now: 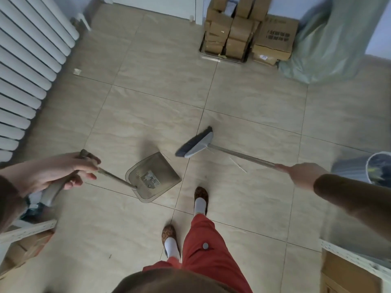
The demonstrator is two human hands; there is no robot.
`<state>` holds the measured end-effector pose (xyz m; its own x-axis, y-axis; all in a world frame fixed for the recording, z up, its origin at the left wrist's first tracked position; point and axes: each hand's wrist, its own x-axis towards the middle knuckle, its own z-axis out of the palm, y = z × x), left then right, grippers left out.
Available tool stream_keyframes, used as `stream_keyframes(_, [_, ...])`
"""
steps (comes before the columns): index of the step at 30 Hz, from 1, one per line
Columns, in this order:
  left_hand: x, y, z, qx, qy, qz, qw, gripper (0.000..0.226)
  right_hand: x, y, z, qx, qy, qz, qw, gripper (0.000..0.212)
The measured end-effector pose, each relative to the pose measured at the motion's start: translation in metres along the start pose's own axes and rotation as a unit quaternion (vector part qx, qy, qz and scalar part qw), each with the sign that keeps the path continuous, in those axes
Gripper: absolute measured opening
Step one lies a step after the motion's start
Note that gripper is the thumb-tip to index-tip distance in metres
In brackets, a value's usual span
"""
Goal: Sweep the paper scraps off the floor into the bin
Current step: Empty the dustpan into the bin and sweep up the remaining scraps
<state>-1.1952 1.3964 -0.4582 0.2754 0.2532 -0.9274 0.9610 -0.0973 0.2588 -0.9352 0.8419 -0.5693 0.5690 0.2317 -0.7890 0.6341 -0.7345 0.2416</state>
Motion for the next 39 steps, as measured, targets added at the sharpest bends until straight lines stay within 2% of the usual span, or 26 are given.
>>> stream_keyframes(3, [0.009, -0.015, -0.011, 0.093, 0.027, 0.016, 0.995, 0.033, -0.037, 0.025, 0.013, -0.008, 0.032, 0.035, 0.999, 0.085])
stream_keyframes(5, [0.017, -0.031, -0.026, 0.125, 0.047, 0.001, 0.991, 0.032, -0.06, 0.035, 0.037, 0.042, 0.044, 0.062, 0.996, 0.07])
stream_keyframes(8, [0.027, -0.06, -0.043, 0.136, 0.028, -0.04, 0.989, 0.022, -0.091, 0.032, 0.096, 0.212, 0.034, 0.098, 0.972, 0.051])
stream_keyframes(11, [0.034, -0.095, -0.055, 0.185, 0.043, -0.064, 0.98, 0.02, -0.115, -0.004, 0.137, 0.389, 0.024, 0.14, 0.91, 0.037])
stream_keyframes(13, [0.043, -0.121, -0.066, 0.202, 0.104, -0.072, 0.971, 0.045, -0.115, -0.036, 0.149, 0.472, 0.017, 0.173, 0.864, 0.037])
stream_keyframes(15, [0.081, -0.149, -0.087, 0.165, 0.138, -0.114, 0.97, 0.094, -0.108, -0.067, 0.153, 0.539, 0.006, 0.193, 0.82, 0.038])
stream_keyframes(17, [0.14, -0.182, -0.118, 0.178, 0.139, -0.111, 0.968, 0.135, -0.099, -0.097, 0.15, 0.596, 0.002, 0.204, 0.777, 0.04])
stream_keyframes(18, [0.157, -0.189, -0.126, 0.186, 0.119, -0.083, 0.972, 0.136, -0.093, -0.114, 0.146, 0.629, -0.006, 0.21, 0.748, 0.038])
stream_keyframes(19, [0.158, -0.189, -0.125, 0.199, 0.121, -0.046, 0.971, 0.119, -0.087, -0.132, 0.14, 0.655, -0.015, 0.216, 0.724, 0.035])
stream_keyframes(20, [0.146, -0.183, -0.118, 0.21, 0.156, -0.006, 0.965, 0.105, -0.083, -0.152, 0.132, 0.676, -0.024, 0.225, 0.701, 0.03])
stream_keyframes(21, [0.127, -0.173, -0.111, 0.215, 0.198, 0.026, 0.956, 0.102, -0.077, -0.173, 0.124, 0.698, -0.028, 0.233, 0.676, 0.029])
stream_keyframes(23, [0.08, -0.144, -0.082, 0.238, 0.254, 0.093, 0.933, 0.109, -0.066, -0.213, 0.113, 0.751, -0.018, 0.238, 0.616, 0.042])
stream_keyframes(25, [0.059, -0.125, -0.06, 0.3, 0.299, 0.195, 0.885, 0.109, -0.064, -0.252, 0.101, 0.792, -0.022, 0.218, 0.57, 0.048])
stream_keyframes(27, [0.045, -0.112, -0.035, 0.358, 0.34, 0.269, 0.827, 0.096, -0.069, -0.274, 0.092, 0.819, -0.03, 0.202, 0.536, 0.039])
stream_keyframes(29, [0.034, -0.103, -0.004, 0.384, 0.33, 0.302, 0.808, 0.079, -0.077, -0.276, 0.084, 0.844, -0.049, 0.186, 0.501, 0.028])
stream_keyframes(31, [0.028, -0.097, 0.029, 0.392, 0.281, 0.318, 0.816, 0.068, -0.086, -0.268, 0.079, 0.854, -0.058, 0.171, 0.487, 0.025])
stream_keyframes(33, [0.035, -0.096, 0.054, 0.376, 0.232, 0.322, 0.837, 0.06, -0.1, -0.262, 0.076, 0.858, -0.046, 0.163, 0.486, 0.034])
stream_keyframes(35, [0.042, -0.094, 0.075, 0.353, 0.186, 0.312, 0.862, 0.055, -0.119, -0.265, 0.069, 0.861, -0.025, 0.151, 0.484, 0.039])
stream_keyframes(39, [0.05, -0.085, 0.109, 0.338, 0.125, 0.306, 0.881, 0.051, -0.162, -0.272, 0.054, 0.872, -0.005, 0.116, 0.475, 0.04])
